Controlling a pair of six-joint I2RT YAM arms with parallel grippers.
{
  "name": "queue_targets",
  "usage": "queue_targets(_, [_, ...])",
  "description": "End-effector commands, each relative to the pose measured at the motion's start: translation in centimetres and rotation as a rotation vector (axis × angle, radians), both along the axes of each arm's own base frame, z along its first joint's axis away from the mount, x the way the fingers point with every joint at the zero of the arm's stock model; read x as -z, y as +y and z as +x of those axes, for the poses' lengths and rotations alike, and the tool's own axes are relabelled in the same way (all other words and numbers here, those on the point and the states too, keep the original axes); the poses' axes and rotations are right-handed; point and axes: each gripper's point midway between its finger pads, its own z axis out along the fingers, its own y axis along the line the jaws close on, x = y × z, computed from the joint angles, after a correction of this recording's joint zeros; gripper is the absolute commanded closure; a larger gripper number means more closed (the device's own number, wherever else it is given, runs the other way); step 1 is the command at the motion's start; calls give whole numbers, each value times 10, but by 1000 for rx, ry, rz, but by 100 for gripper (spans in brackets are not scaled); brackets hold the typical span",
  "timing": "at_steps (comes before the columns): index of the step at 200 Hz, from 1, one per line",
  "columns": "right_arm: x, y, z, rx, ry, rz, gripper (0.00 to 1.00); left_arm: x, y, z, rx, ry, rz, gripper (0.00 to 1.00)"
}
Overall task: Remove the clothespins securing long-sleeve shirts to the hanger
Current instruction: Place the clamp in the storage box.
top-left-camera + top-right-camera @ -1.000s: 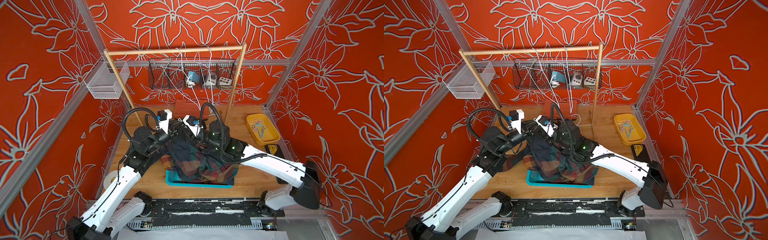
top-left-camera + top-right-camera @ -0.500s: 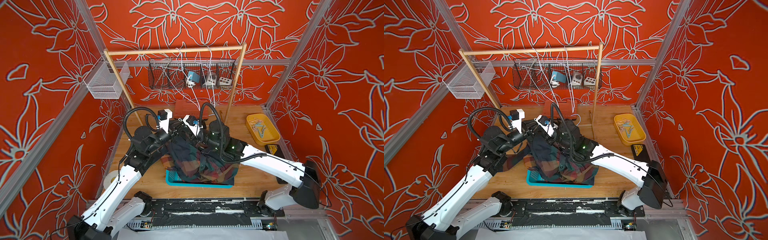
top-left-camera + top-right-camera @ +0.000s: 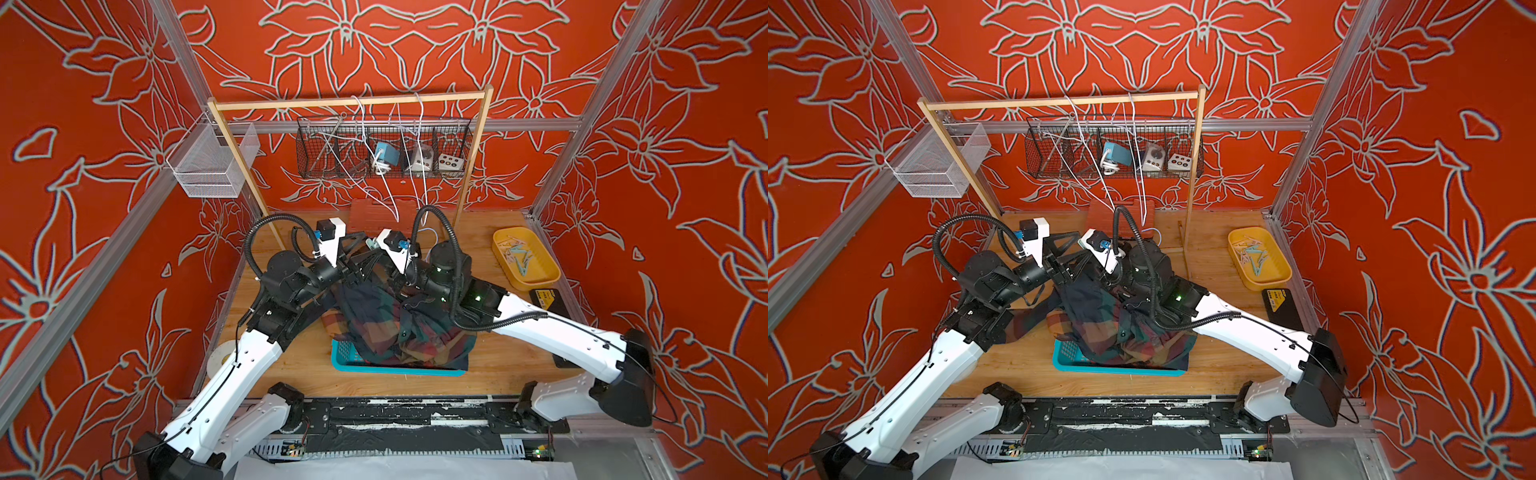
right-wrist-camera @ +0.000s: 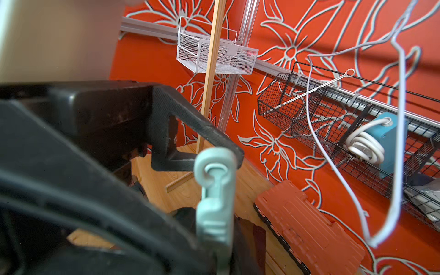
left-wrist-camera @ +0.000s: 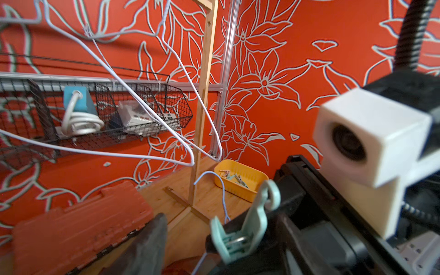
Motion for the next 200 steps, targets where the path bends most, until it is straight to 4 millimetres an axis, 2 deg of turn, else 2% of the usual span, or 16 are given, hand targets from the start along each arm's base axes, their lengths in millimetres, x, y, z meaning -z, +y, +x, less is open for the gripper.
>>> queue_targets(1, [-3,-23,4,34,45,43,100,-22,-1,-16,33,-75,-11,23])
queue_targets(23, [16,-58,10,96,125,45,100,-30,6,-21,4,-108,-13,16])
queue_targets(77, [74,-197,23,405,403,87,100,-30,24,-11,-131,-106,-14,9])
queue_targets(93, [85,-231,29,488,468,131,100,-29,26,-9,-150,-98,-14,9])
queue_targets(106, [91,-251,36,523,524,183,100,-30,29,-8,-166,-90,-16,9])
queue_targets(131, [106,-286,64,590,622,295,100,-29,31,-8,-181,-86,-12,9])
queue_targets(186, [143,-371,143,816,721,496,100,-19,33,-7,-195,-72,9,8])
queue_targets(200, [154,-389,163,882,725,502,100,-17,33,-6,-196,-66,15,8])
